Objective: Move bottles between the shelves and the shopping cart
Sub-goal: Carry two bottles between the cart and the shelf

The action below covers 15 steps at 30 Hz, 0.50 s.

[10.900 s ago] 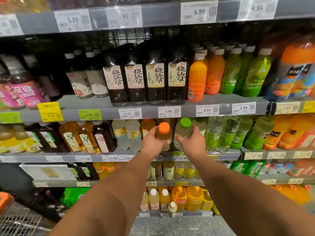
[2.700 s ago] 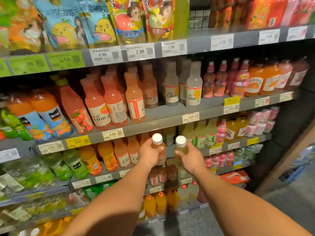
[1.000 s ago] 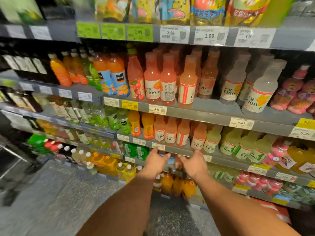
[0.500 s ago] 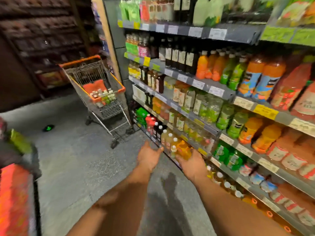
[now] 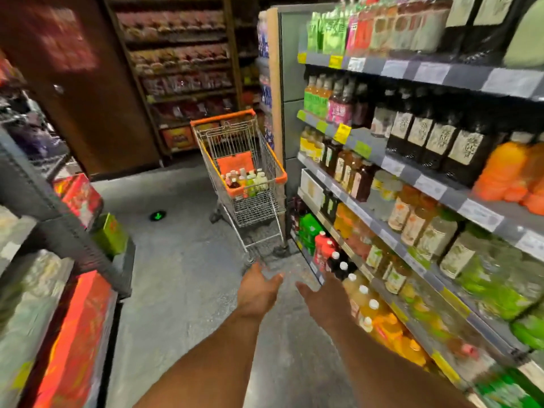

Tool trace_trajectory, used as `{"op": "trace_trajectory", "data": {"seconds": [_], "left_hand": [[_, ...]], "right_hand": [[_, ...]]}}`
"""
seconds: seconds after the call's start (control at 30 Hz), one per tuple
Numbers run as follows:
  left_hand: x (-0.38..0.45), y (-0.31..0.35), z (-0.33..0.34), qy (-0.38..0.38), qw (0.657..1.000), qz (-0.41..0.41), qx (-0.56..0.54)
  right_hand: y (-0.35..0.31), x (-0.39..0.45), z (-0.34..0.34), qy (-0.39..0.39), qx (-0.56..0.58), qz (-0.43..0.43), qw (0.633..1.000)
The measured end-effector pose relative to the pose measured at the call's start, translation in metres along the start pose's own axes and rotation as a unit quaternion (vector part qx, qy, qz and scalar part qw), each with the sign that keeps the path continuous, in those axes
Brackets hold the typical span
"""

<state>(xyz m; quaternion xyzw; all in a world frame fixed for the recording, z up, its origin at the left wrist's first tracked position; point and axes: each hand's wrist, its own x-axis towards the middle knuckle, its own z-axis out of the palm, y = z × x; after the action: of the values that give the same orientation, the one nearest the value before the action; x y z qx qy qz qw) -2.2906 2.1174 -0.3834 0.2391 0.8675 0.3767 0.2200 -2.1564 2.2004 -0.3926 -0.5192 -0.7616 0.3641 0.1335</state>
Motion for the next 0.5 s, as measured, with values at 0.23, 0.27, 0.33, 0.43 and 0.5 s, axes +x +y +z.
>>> {"op": "trace_trajectory", "data": {"seconds": [0.23, 0.27, 0.33, 0.43, 0.5], "left_hand": [[0.128, 0.060, -0.014, 0.048, 0.995, -0.056, -0.060], [0.144, 0.063, -0.016, 0.057, 0.994, -0.063, -0.065], [0.176, 0.068, -0.019, 0.076, 0.992, -0.070, -0.069], [0.226, 0.072, -0.020, 0.091, 0.990, -0.078, -0.078], [0.260, 0.068, -0.017, 0.096, 0.989, -0.086, -0.076]], "right_hand": [[-0.064, 0.155, -0.012, -0.047, -0.014, -0.057, 0.997], [-0.074, 0.172, -0.008, -0.052, -0.021, -0.063, 0.996], [-0.092, 0.199, 0.004, -0.057, -0.034, -0.077, 0.995], [-0.110, 0.237, 0.026, -0.069, -0.056, -0.078, 0.993], [-0.120, 0.268, 0.039, -0.089, -0.057, -0.070, 0.992]]}}
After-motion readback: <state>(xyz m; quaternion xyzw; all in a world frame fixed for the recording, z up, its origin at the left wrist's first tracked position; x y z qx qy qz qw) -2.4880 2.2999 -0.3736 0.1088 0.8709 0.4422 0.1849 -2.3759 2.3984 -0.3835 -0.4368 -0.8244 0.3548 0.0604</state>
